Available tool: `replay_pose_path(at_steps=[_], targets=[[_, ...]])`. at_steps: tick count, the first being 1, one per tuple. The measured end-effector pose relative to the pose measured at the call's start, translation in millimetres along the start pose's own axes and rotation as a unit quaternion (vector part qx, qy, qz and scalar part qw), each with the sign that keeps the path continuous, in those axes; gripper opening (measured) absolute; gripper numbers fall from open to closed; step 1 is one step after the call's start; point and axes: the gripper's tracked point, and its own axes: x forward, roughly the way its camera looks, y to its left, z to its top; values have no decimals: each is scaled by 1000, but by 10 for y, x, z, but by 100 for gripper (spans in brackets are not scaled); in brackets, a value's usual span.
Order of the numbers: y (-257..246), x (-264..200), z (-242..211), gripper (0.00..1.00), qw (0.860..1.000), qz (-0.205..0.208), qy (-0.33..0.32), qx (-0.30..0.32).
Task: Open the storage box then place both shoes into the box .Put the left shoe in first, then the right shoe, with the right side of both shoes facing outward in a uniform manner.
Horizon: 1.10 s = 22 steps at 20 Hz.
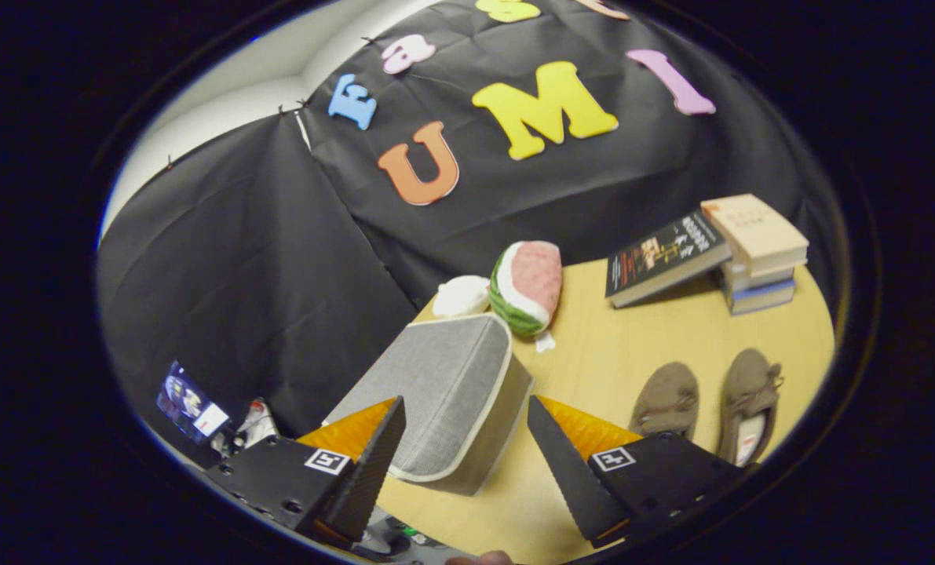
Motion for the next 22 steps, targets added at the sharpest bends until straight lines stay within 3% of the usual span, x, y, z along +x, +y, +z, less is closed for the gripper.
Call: replay_pose_path(at_steps=[3,6,16,22], targets=[[11,176,-248,95,996,38,40,64],[109,319,-515,95,983,87,88,137],[244,551,-790,94,933,147,164,285],[425,550,-645,63,931,178,177,266]])
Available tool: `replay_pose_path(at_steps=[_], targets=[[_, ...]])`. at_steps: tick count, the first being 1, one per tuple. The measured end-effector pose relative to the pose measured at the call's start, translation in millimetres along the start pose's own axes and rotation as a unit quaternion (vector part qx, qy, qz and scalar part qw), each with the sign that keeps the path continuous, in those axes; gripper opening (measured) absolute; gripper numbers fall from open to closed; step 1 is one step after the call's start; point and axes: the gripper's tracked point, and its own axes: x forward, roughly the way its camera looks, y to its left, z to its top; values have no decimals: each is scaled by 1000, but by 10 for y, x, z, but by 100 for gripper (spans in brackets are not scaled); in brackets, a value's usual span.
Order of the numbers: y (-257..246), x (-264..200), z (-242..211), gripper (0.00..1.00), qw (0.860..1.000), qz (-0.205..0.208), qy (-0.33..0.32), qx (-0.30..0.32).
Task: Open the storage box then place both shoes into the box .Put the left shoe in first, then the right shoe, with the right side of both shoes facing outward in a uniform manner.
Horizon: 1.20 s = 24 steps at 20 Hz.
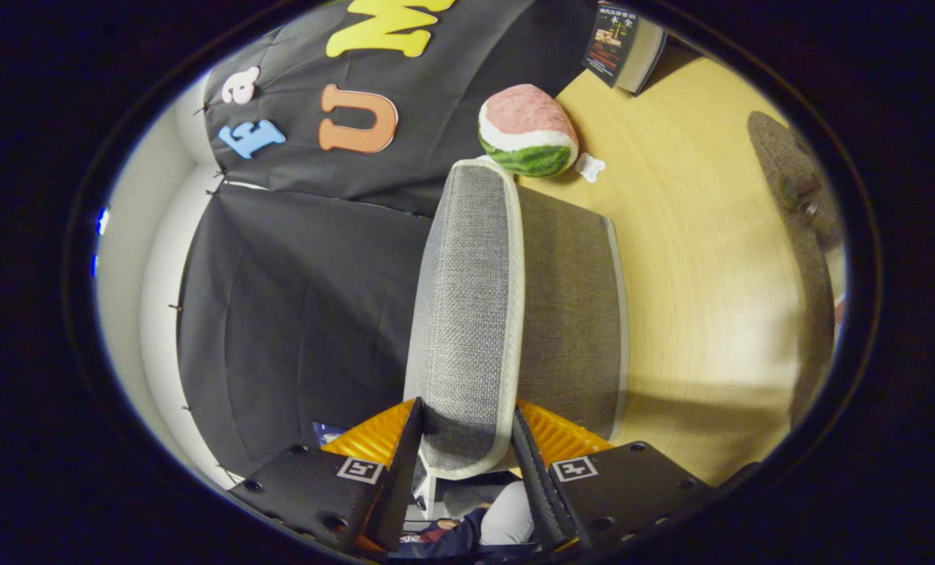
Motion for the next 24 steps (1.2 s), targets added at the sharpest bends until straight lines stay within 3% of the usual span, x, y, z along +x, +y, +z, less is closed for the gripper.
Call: replay_pose_path(at_steps=[5,10,19,21,24], targets=[[176,-145,131,58,999,-15,-10,-51],[812,-379,195,57,993,-13,-25,-118],[1872,79,123,57,964,-42,-12,-261],[1988,263,155,24,959,-49,-13,-278],[2286,556,50,24,957,-38,0,-286]])
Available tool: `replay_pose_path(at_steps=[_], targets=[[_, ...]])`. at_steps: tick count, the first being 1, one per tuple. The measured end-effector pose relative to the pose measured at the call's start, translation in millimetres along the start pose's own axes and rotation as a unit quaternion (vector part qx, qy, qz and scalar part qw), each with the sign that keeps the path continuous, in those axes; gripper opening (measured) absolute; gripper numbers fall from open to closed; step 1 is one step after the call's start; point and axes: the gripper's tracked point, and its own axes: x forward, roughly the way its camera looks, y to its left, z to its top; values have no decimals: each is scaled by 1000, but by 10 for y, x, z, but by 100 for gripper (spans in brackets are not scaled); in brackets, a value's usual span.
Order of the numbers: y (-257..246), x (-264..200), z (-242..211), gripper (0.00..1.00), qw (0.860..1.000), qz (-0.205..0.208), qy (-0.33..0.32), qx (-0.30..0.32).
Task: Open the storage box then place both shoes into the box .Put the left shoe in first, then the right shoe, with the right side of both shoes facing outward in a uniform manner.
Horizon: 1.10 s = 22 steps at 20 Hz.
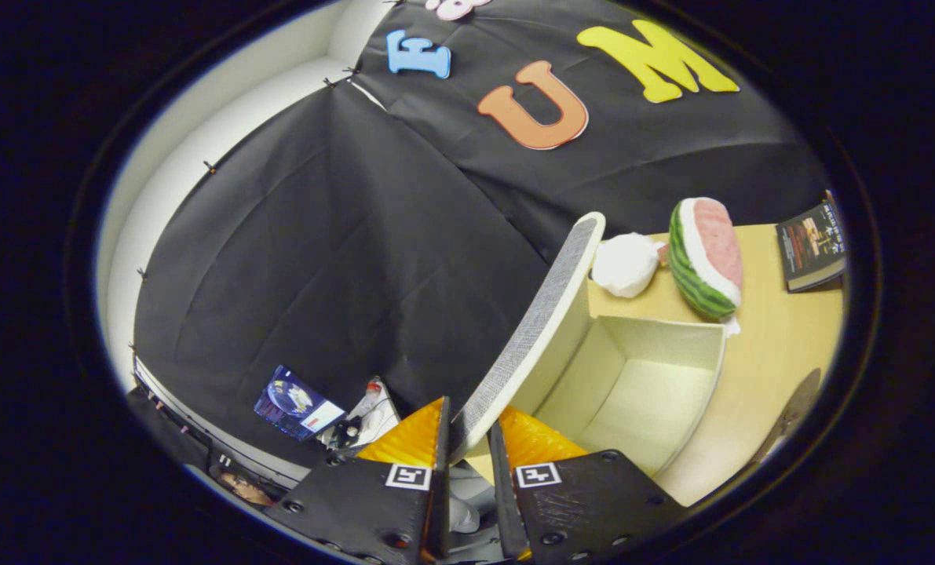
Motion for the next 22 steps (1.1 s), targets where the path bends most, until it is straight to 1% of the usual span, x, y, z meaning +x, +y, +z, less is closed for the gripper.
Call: replay_pose_path(at_steps=[3,5,9,10,12,14,17,18,20,22], targets=[[269,325,102,25,1000,8,9,-27],[434,583,150,26,999,10,14,-34],[622,1126,132,29,998,3,35,-47],[643,1258,111,33,998,1,39,-52],[682,1460,91,38,997,-6,41,-65],[705,1597,93,46,996,-14,42,-80],[686,1663,92,57,995,-28,38,-93],[659,1651,121,69,994,-37,31,-97],[531,1567,211,76,991,-73,8,-113],[448,1411,287,80,986,-105,-21,-130]])
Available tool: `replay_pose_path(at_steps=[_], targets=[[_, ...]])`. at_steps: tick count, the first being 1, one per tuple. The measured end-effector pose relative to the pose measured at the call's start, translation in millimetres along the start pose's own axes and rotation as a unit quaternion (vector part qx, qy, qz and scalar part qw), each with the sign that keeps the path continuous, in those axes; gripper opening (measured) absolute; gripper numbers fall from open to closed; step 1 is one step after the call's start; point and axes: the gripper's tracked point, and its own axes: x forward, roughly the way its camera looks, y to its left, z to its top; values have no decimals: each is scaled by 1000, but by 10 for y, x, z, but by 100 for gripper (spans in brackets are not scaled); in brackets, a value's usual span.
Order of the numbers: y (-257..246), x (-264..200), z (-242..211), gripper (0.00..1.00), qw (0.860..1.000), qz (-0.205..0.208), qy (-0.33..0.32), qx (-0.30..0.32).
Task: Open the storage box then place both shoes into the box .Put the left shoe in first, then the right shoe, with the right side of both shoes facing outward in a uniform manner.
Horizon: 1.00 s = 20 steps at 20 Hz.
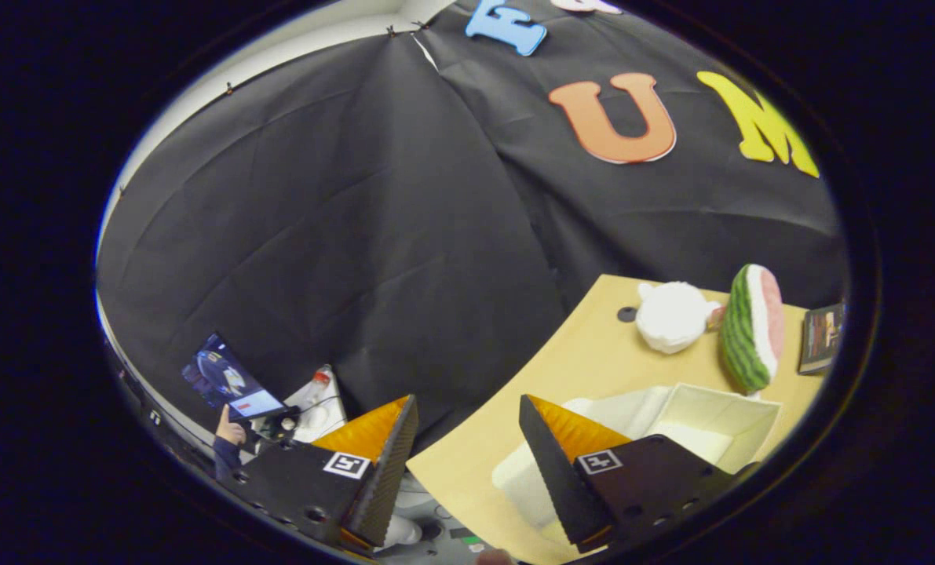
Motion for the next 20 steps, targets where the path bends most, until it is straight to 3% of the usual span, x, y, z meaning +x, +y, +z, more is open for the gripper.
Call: replay_pose_path(at_steps=[4,14,20], targets=[[-211,-409,112,89,997,-54,-55,-29],[-1126,-1780,82,91,976,-167,-136,-24],[-1838,-2652,-58,91,954,-247,-167,5]])
